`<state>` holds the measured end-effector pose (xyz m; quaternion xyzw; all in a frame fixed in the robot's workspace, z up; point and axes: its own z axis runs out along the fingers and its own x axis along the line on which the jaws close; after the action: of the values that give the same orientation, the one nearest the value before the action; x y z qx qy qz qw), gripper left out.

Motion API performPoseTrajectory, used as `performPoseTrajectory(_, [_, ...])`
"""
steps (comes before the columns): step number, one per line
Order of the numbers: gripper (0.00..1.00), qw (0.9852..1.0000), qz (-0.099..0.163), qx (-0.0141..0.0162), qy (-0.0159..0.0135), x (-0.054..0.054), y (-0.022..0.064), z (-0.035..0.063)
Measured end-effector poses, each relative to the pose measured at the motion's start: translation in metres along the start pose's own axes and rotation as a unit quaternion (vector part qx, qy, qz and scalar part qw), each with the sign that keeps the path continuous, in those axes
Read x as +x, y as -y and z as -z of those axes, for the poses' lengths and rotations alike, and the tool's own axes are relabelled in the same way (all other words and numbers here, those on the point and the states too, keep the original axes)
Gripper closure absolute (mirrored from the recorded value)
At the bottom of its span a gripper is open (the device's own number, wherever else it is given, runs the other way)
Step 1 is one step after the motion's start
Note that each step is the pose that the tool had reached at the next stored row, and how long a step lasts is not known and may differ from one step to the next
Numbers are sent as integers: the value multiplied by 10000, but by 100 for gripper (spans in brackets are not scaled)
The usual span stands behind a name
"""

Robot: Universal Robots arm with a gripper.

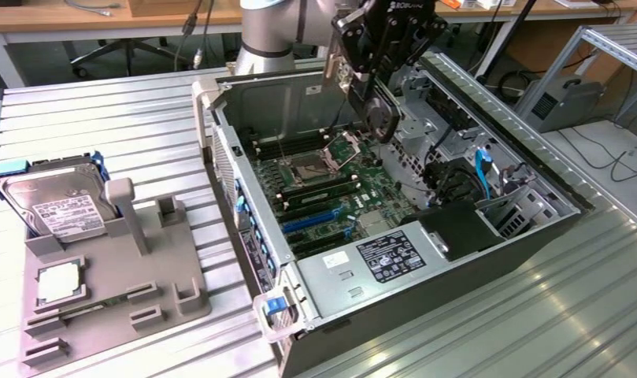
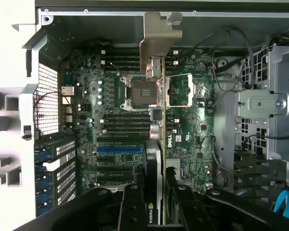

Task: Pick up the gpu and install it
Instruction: 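Pick up the gpu and move the gpu toward the slot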

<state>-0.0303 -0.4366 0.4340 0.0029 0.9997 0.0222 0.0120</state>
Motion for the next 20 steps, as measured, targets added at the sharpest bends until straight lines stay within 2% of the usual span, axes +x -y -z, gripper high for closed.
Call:
performPoseTrajectory(8, [73,10000,0,0,0,-219,-4,-6])
performPoseTrajectory(14, [73,10000,0,0,0,-329,-6,-8])
performPoseTrajectory(20, [73,10000,0,0,0,-487,-7,-12])
